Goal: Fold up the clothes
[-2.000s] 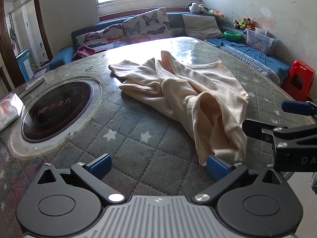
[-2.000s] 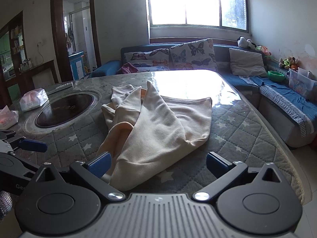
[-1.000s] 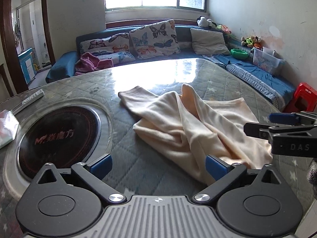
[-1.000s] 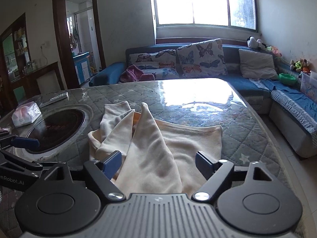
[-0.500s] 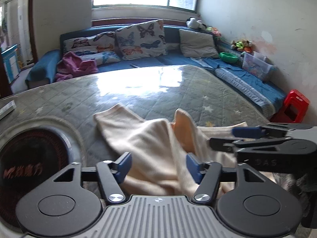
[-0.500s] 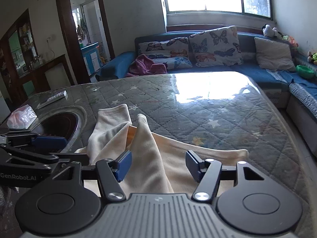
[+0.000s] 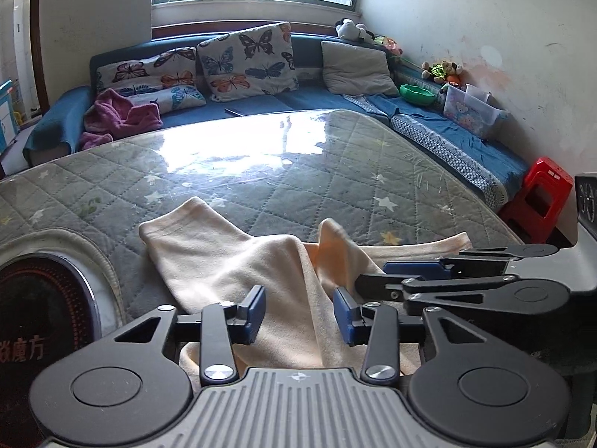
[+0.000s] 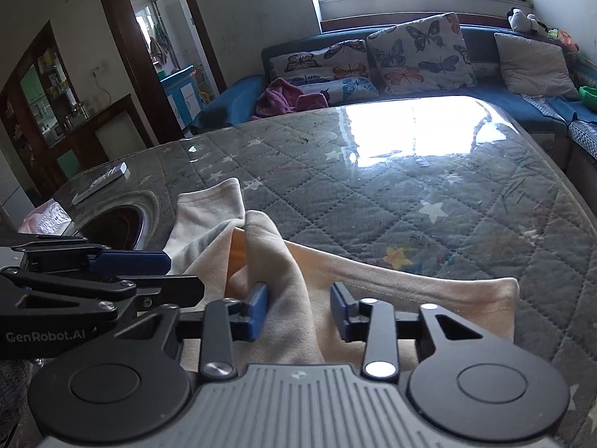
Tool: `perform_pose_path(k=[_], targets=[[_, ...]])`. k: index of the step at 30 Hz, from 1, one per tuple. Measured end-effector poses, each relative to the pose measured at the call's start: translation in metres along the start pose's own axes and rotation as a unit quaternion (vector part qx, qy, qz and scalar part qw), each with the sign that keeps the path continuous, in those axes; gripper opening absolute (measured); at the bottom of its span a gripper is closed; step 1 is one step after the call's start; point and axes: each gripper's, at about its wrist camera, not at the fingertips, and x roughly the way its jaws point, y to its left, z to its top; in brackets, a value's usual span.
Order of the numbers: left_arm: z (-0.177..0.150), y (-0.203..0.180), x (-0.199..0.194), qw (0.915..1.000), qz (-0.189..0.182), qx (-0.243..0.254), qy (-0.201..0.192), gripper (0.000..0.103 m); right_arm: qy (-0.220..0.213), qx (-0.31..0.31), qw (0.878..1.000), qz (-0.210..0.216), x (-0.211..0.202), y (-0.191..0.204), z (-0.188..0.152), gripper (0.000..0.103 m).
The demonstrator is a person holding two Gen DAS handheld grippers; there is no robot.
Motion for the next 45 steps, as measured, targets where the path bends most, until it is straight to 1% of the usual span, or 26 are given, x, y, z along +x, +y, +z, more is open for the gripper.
perform_pose_path(k=[1, 5, 8, 10, 11, 12, 14, 15, 17, 18, 19, 22, 23, 25, 26, 28, 33, 39, 43, 45], targets=[[0.000, 0.001, 0.001, 1.0000, -0.004, -0.002, 0.001, 0.041, -0.004, 0.001, 1.000, 0.001, -0.002, -0.001, 0.000, 0.020], [0.003, 0.002, 0.004, 0.9999, -0.009, -0.004, -0.002, 0.041, -0.021, 0.001, 1.000, -0.007, -0.009, -0.004, 0.001, 0.009], [0.006, 0.001, 0.009, 1.0000, -0.009, -0.003, 0.000, 0.042, -0.031, 0.003, 0.999, -0.015, -0.015, -0.007, 0.003, 0.006], [0.007, 0.000, 0.012, 1.0000, -0.009, -0.001, 0.002, 0.042, -0.031, 0.012, 0.999, -0.005, -0.018, -0.010, 0.005, 0.006], [0.007, -0.001, 0.015, 0.9999, -0.011, 0.001, 0.004, 0.040, -0.032, 0.016, 0.999, 0.002, -0.020, -0.009, 0.006, 0.008], [0.007, -0.001, 0.017, 0.9999, -0.012, 0.002, 0.005, 0.030, -0.034, 0.020, 0.999, 0.010, -0.021, -0.009, 0.007, 0.011], [0.007, 0.002, 0.019, 0.9998, -0.016, -0.001, 0.007, 0.019, -0.036, 0.012, 0.999, 0.015, -0.021, -0.006, 0.009, 0.019], [0.006, 0.003, 0.019, 0.9998, -0.018, -0.002, 0.008, 0.011, -0.037, 0.008, 0.999, 0.016, -0.020, -0.003, 0.010, 0.025], [0.006, 0.005, 0.021, 0.9997, -0.022, -0.005, 0.010, 0.005, -0.032, 0.003, 0.999, 0.019, -0.015, -0.001, 0.010, 0.027], [0.005, 0.006, 0.022, 0.9996, -0.024, -0.007, 0.011, 0.004, -0.028, 0.002, 0.999, 0.021, -0.012, -0.001, 0.010, 0.029], [0.004, 0.008, 0.021, 0.9996, -0.026, -0.011, 0.009, 0.003, -0.022, 0.003, 1.000, 0.022, -0.006, -0.001, 0.010, 0.031], [0.001, 0.014, 0.012, 0.9994, -0.027, -0.019, 0.001, 0.003, -0.007, 0.015, 0.999, 0.030, 0.003, -0.003, 0.006, 0.031], [-0.001, 0.016, 0.007, 0.9994, -0.026, -0.022, -0.004, 0.003, -0.002, 0.020, 0.999, 0.035, 0.005, -0.005, 0.005, 0.030], [-0.003, 0.021, -0.004, 0.9992, -0.024, -0.030, -0.012, 0.003, -0.002, 0.022, 0.999, 0.036, 0.004, -0.004, 0.003, 0.009], [-0.004, 0.023, -0.009, 0.9990, -0.022, -0.034, -0.016, 0.003, -0.008, 0.020, 0.999, 0.034, -0.001, -0.003, 0.002, 0.009], [-0.007, 0.028, -0.022, 0.9986, -0.020, -0.041, -0.026, 0.003, -0.031, 0.014, 0.999, 0.019, -0.018, -0.001, 0.001, 0.007], [-0.022, 0.041, -0.062, 0.9970, -0.008, -0.055, -0.053, 0.003, -0.081, 0.005, 0.996, -0.024, -0.063, -0.001, -0.004, 0.007], [-0.051, 0.060, -0.112, 0.9941, 0.012, -0.076, -0.075, 0.002, -0.130, 0.040, 0.988, -0.076, -0.125, -0.023, -0.022, 0.007], [-0.077, 0.077, -0.144, 0.9915, 0.028, -0.097, -0.081, 0.002, -0.148, 0.063, 0.980, -0.118, -0.158, -0.042, -0.045, 0.007], [-0.092, 0.083, -0.158, 0.9910, 0.037, -0.103, -0.078, 0.002, -0.152, 0.080, 0.975, -0.138, -0.173, -0.054, -0.056, 0.007]])
